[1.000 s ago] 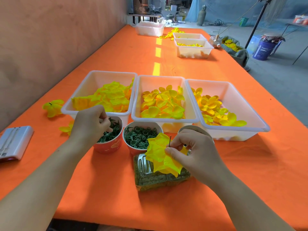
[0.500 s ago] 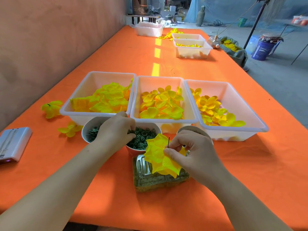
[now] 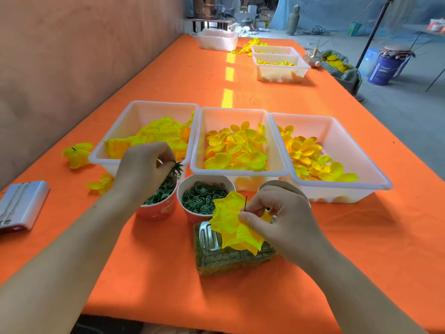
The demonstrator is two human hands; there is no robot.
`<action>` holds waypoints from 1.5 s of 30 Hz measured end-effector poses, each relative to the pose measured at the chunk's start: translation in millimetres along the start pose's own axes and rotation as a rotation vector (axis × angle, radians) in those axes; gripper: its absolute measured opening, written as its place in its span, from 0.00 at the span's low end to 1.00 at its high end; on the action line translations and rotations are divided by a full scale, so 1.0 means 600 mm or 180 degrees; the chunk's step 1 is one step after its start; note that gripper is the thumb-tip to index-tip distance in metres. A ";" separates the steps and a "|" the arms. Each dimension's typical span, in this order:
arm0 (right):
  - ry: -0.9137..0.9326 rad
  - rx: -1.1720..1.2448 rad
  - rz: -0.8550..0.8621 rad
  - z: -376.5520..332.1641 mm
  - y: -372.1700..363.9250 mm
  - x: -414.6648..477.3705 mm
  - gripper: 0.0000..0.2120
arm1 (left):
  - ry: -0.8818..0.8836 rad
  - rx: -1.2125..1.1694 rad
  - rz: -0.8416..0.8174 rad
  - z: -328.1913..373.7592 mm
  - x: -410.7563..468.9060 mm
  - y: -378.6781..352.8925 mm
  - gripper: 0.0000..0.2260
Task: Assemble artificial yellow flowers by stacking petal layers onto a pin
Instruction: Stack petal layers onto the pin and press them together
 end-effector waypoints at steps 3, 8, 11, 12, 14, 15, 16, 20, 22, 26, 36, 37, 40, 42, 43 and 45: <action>0.0000 0.0019 0.0013 -0.001 0.000 0.000 0.16 | 0.0336 -0.0158 -0.0201 -0.038 0.002 0.004 0.07; -0.0018 0.0011 0.0002 0.000 -0.001 0.000 0.16 | 0.0781 -0.0356 -0.0333 -0.091 -0.007 -0.002 0.08; -0.0026 0.0014 -0.0005 -0.001 0.000 -0.002 0.17 | 0.0867 -0.0397 -0.0454 -0.104 -0.011 -0.002 0.08; -0.0028 0.0011 -0.0008 -0.001 0.000 -0.001 0.17 | 0.0845 -0.0348 -0.0467 -0.106 -0.011 0.000 0.09; -0.0034 0.0005 -0.0013 -0.002 0.000 -0.001 0.17 | 0.0784 -0.0205 -0.0469 -0.108 -0.009 0.006 0.10; -0.0037 0.0001 -0.0014 -0.002 -0.001 0.000 0.17 | 0.0764 -0.0157 -0.0470 -0.109 -0.008 0.009 0.10; -0.0038 -0.0001 -0.0014 -0.002 0.000 0.000 0.17 | 0.0751 -0.0140 -0.0478 -0.108 -0.007 0.012 0.10; -0.0033 -0.0001 -0.0021 -0.003 0.000 -0.001 0.17 | 0.0637 -0.0022 -0.0778 -0.102 -0.007 0.009 0.16; -0.0055 0.0002 -0.0034 -0.002 0.000 -0.001 0.16 | 0.0611 0.0061 -0.1043 -0.098 -0.009 0.000 0.21; -0.0050 0.0002 -0.0030 -0.002 0.000 -0.001 0.16 | 0.0586 0.0035 -0.1229 -0.093 -0.016 -0.012 0.24; -0.0050 0.0001 -0.0025 -0.002 0.001 0.000 0.16 | 0.0540 0.0379 -0.1286 -0.091 -0.017 -0.026 0.18; -0.0042 0.0002 -0.0025 -0.002 0.001 0.000 0.16 | 0.0503 0.0546 -0.1254 -0.090 -0.017 -0.025 0.17; -0.0040 0.0009 -0.0027 -0.002 0.001 -0.001 0.16 | 0.0347 0.0737 -0.0989 -0.080 -0.014 -0.013 0.13; -0.0057 0.0016 -0.0045 -0.001 0.000 -0.001 0.15 | 0.0136 0.0499 -0.0920 -0.068 -0.012 -0.007 0.10; -0.0066 0.0023 -0.0056 -0.001 0.000 -0.001 0.14 | 0.0049 0.0441 -0.0963 -0.062 -0.011 -0.006 0.10; -0.0082 0.0030 -0.0064 -0.001 0.000 0.000 0.13 | -0.0034 0.0561 -0.1197 -0.055 -0.010 -0.009 0.10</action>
Point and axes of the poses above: each hand's wrist, its own x-axis towards the middle knuckle, its own y-axis out of the back of the hand, z = x × y, the point moved 4 cm from there along x, towards the middle knuckle, and after that the axes turned 6 degrees about x, right-handed, at the moved point
